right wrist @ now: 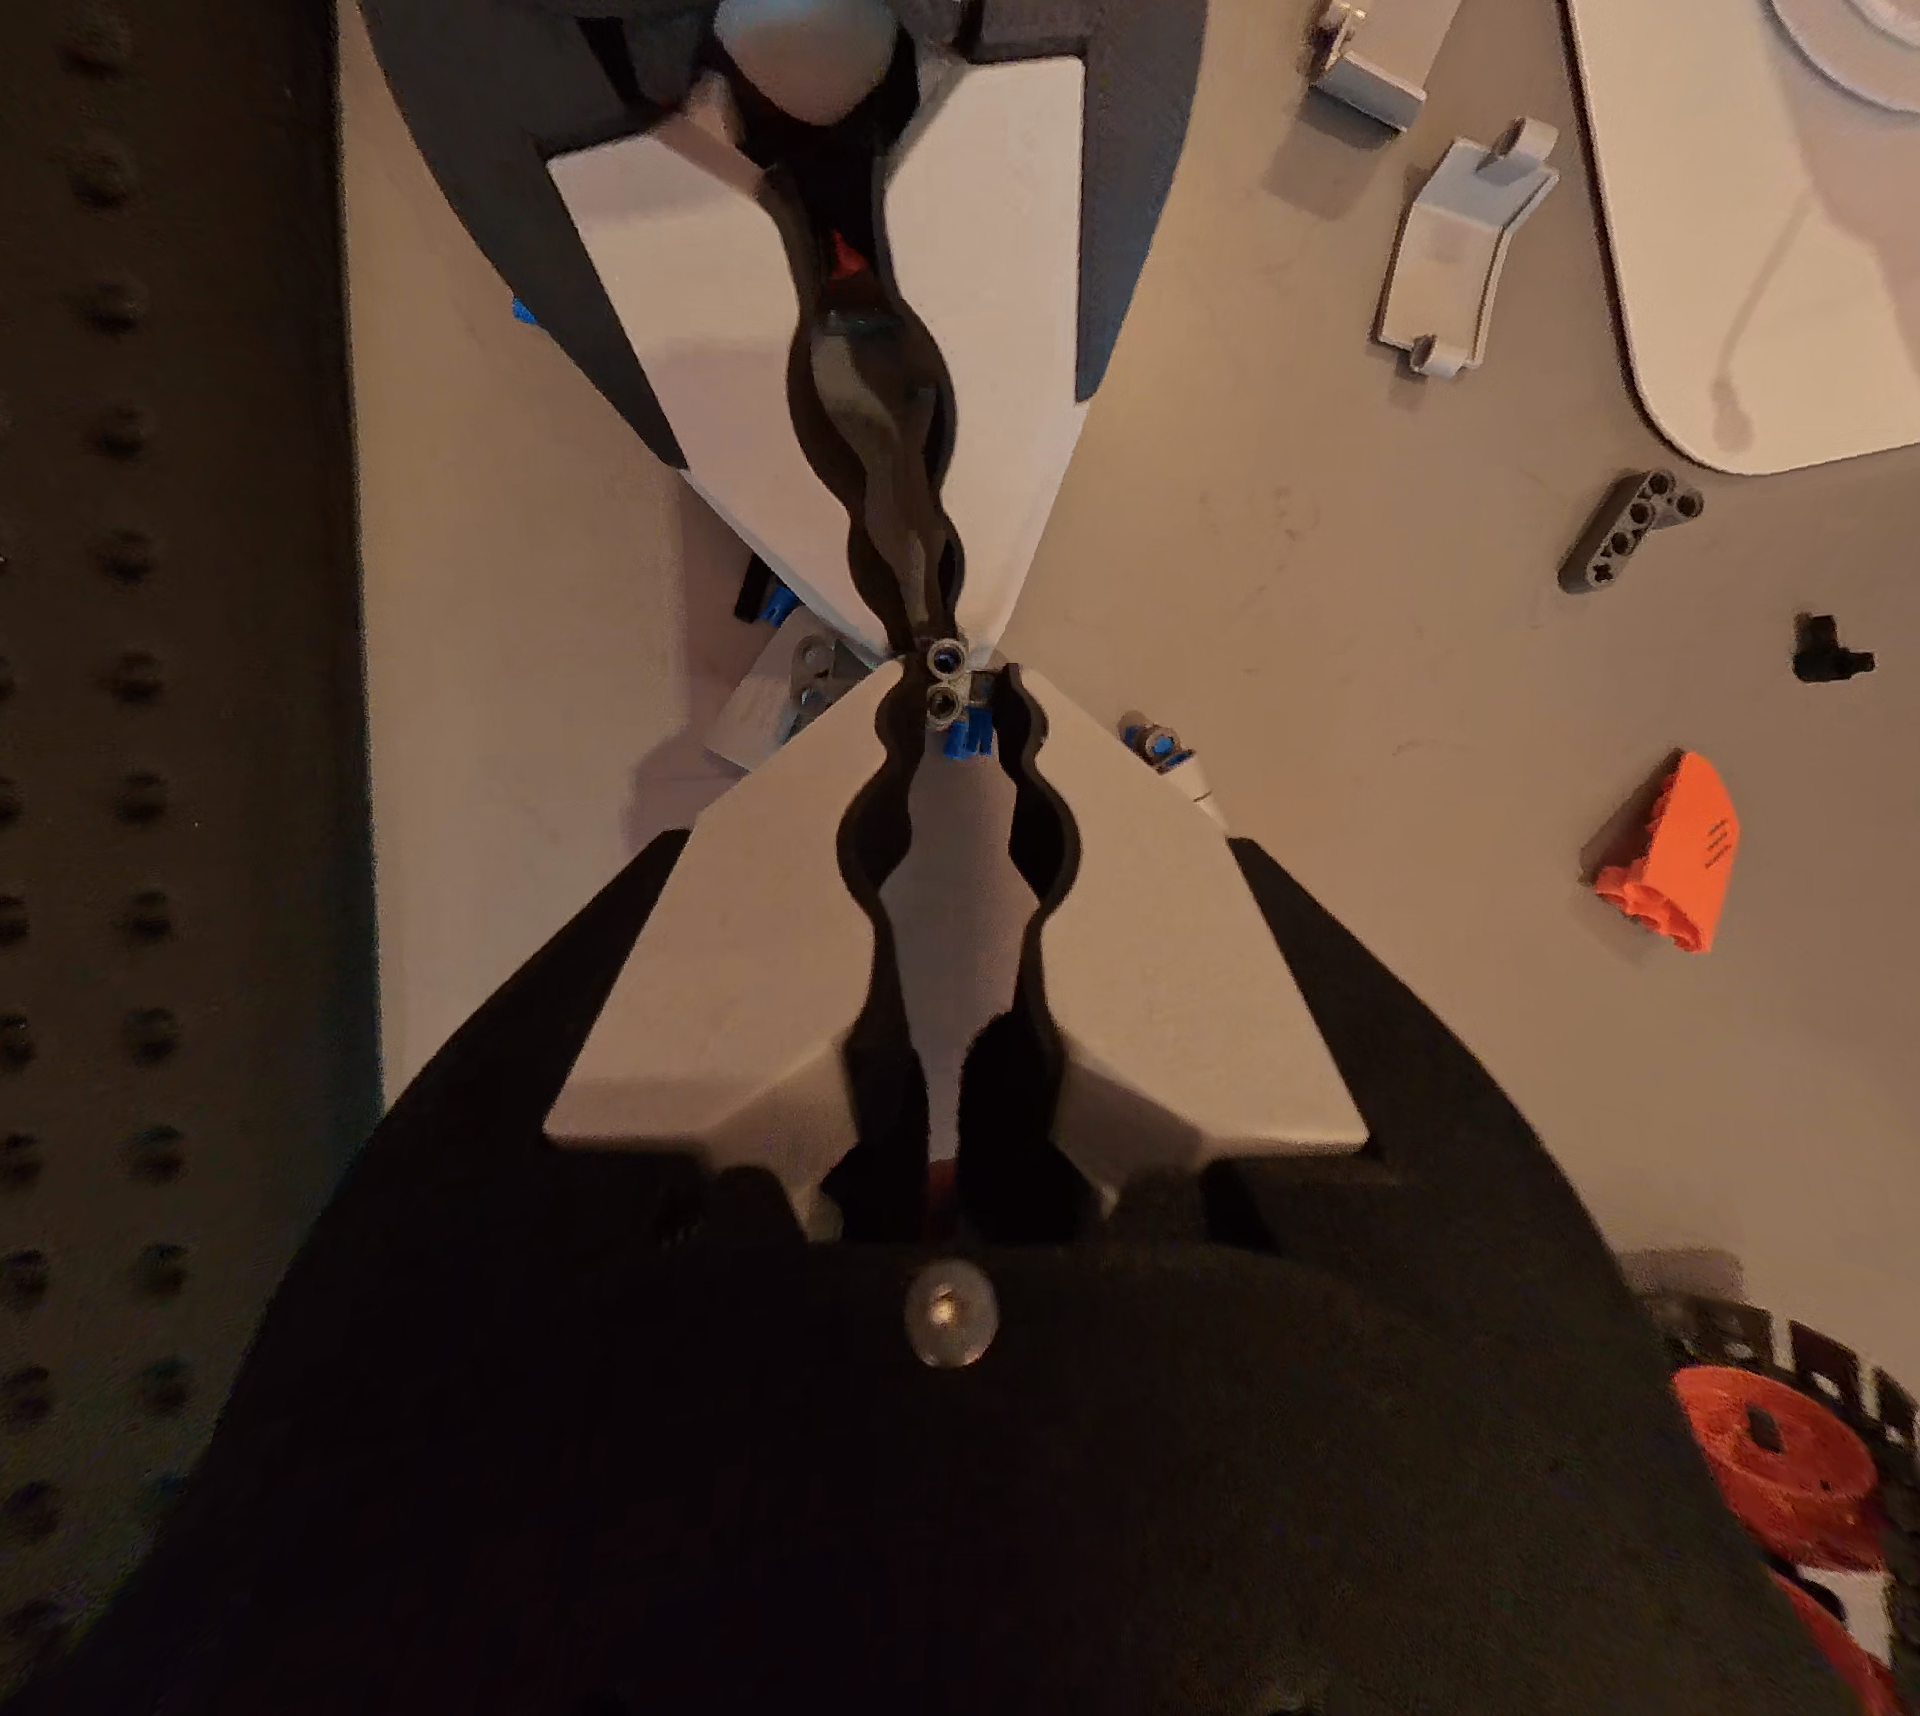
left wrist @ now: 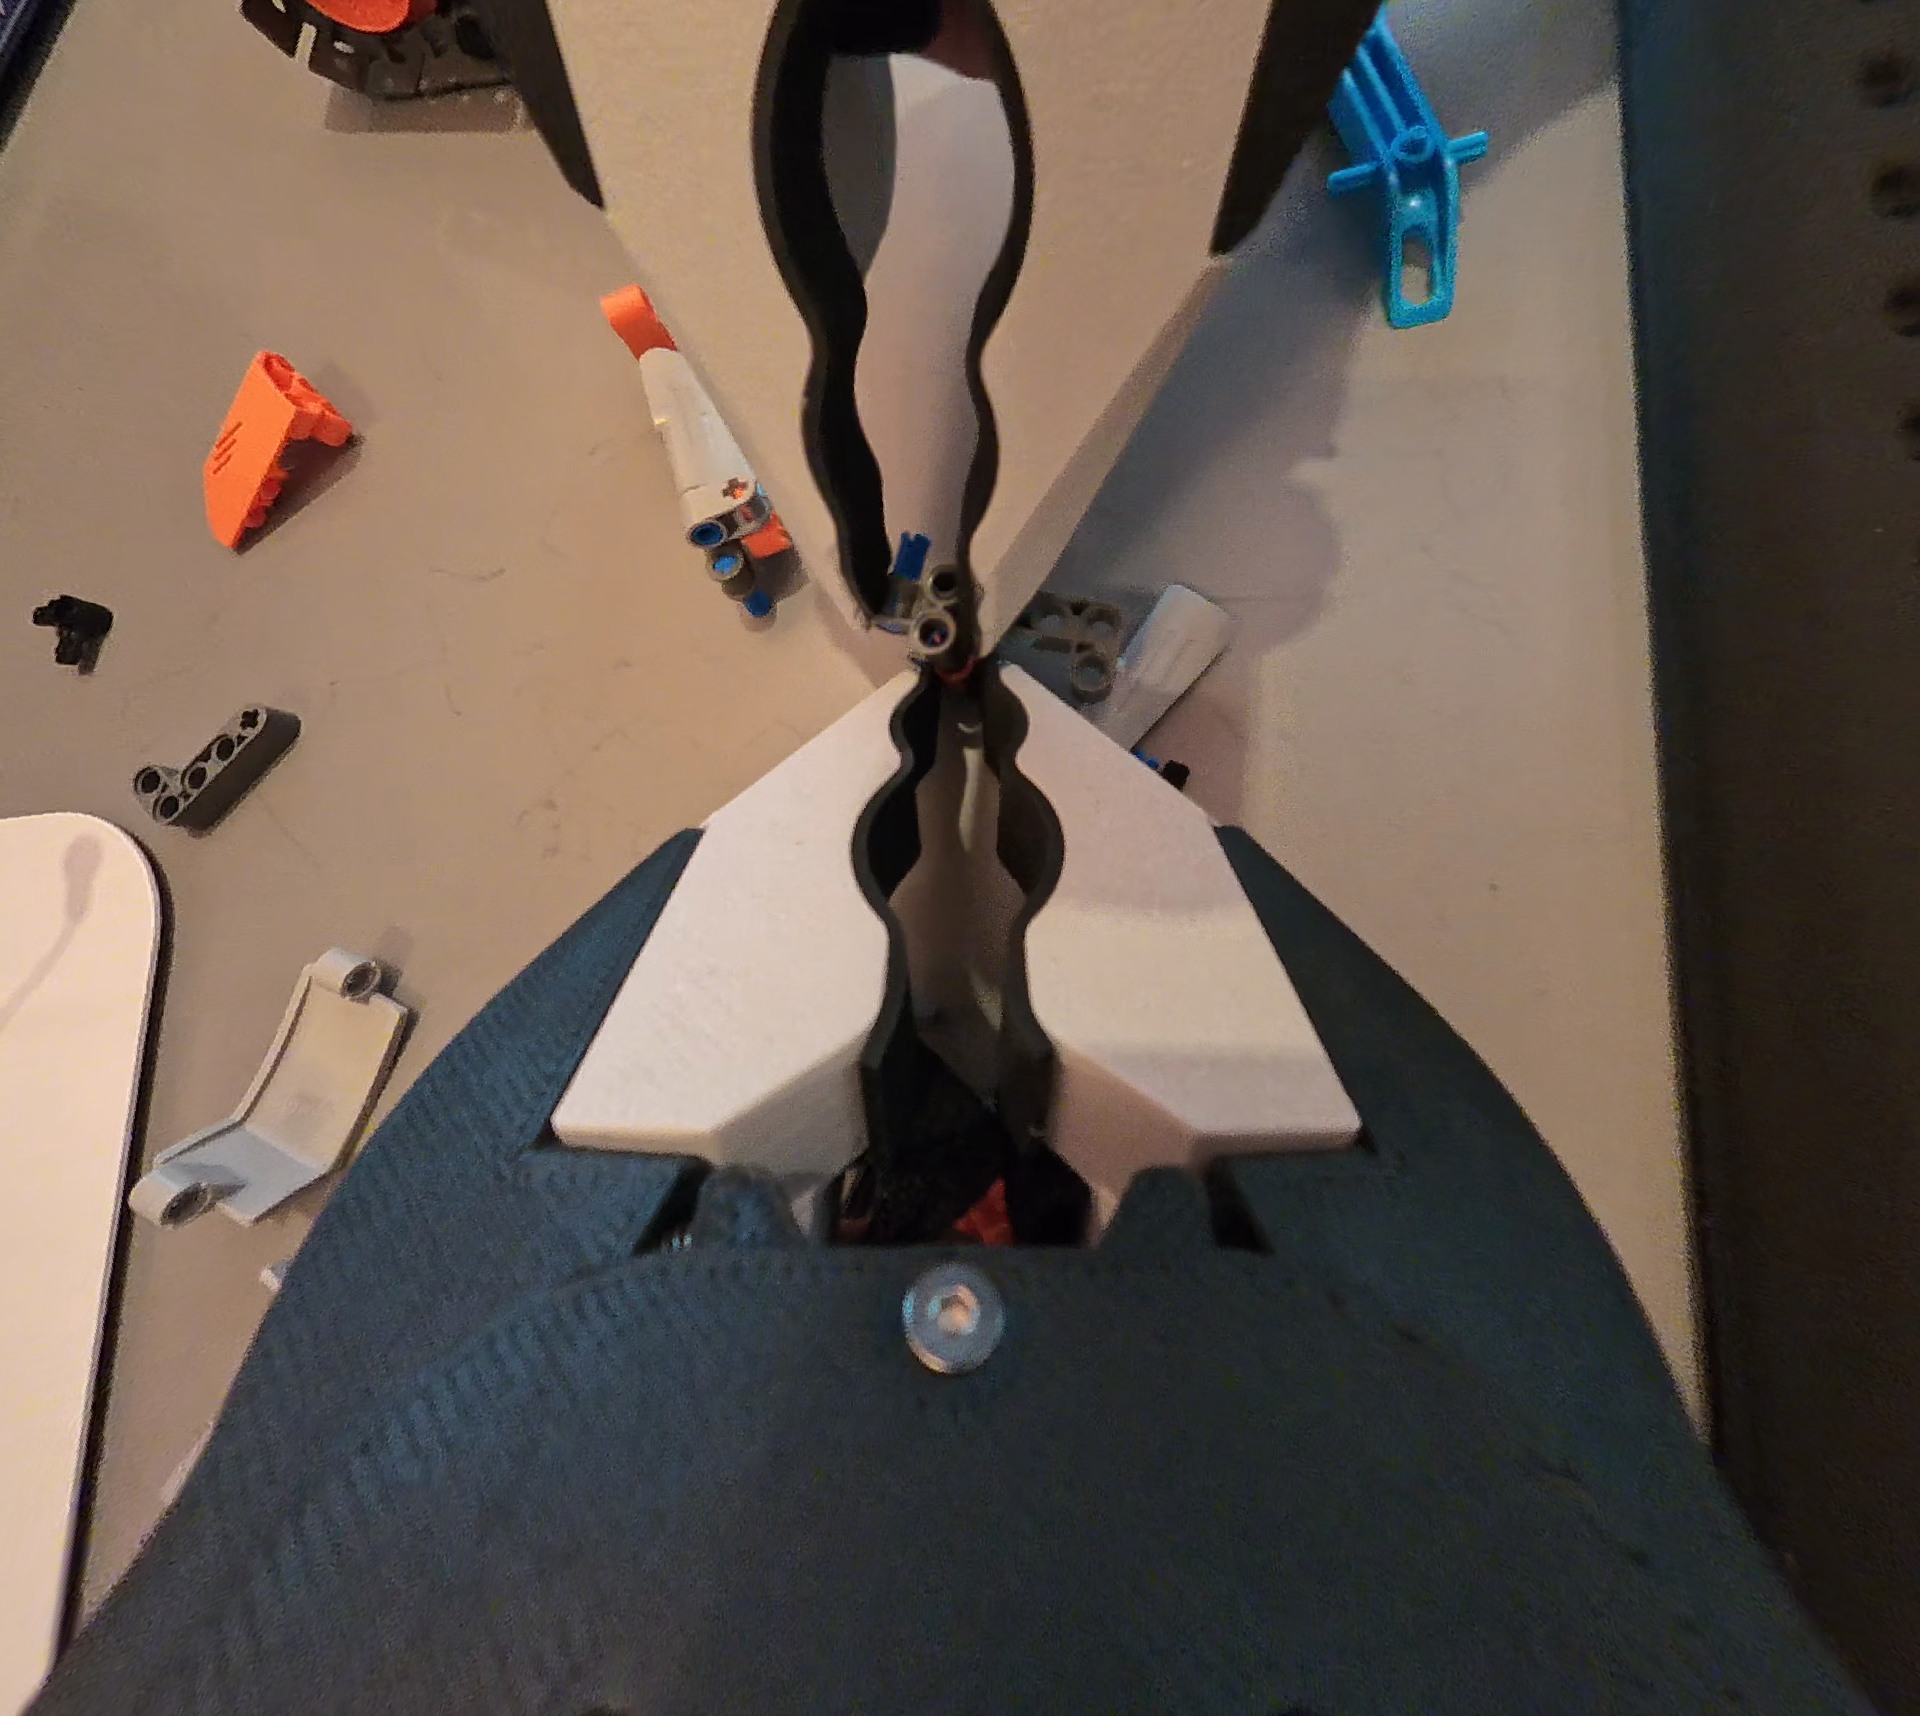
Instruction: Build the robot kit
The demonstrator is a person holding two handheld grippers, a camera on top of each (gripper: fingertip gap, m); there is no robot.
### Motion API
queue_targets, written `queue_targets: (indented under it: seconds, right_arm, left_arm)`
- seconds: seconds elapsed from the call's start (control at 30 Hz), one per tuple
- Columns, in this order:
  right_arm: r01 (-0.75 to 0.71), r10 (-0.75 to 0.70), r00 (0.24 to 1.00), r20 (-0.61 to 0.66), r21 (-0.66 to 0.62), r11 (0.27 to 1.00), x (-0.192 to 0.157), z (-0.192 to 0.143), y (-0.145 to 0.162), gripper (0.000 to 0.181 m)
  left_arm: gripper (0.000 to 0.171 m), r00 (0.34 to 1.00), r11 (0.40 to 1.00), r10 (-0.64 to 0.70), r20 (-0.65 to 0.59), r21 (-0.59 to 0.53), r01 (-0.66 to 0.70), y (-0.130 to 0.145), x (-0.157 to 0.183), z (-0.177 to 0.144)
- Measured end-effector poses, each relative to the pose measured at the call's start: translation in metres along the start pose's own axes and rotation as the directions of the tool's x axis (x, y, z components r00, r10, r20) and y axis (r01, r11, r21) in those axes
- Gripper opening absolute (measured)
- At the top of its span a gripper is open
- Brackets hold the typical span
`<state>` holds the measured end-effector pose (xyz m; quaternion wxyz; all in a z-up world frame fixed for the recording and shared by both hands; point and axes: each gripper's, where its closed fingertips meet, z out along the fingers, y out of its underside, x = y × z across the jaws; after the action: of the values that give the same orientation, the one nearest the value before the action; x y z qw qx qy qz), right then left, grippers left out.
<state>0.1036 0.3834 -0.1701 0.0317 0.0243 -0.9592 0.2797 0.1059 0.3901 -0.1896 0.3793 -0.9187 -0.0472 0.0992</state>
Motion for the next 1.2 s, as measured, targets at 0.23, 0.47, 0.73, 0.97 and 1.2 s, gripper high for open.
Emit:
queue_targets:
  seconds: [0.23,0.47,0.73,0.97,1.2]
  right_arm:
    - [-0.008,0.007,1.0,0.024,0.04,0.999,0.0,0.0,-0.001,0.012]
    - [0.04,-0.043,0.998,0.051,0.064,0.997,-0.001,0.0,-0.001,0.013]
    - [0.049,-0.054,0.996,0.067,0.077,0.996,-0.002,0.0,-0.001,0.013]
    - [0.061,-0.067,0.994,0.082,0.073,0.995,-0.002,0.0,-0.001,0.013]
    - [0.074,-0.08,0.986,0.147,0.044,0.996,-0.004,0.0,0.0,0.013]
  left_arm:
    - [0.008,0.999,0.997,0.033,0.026,0.065,-0.034,-0.011,-0.005,-0.016]
    - [0.004,0.96,0.967,0.252,0.121,0.017,-0.255,-0.011,-0.004,-0.016]
    - [0.0,0.908,0.923,0.363,0.21,0.054,-0.381,-0.022,-0.004,-0.025]
    - [0.0,0.937,0.948,0.298,0.181,0.062,-0.314,-0.021,-0.005,-0.021]
    - [0.0,0.957,0.964,0.233,0.175,0.087,-0.251,-0.02,-0.004,-0.019]
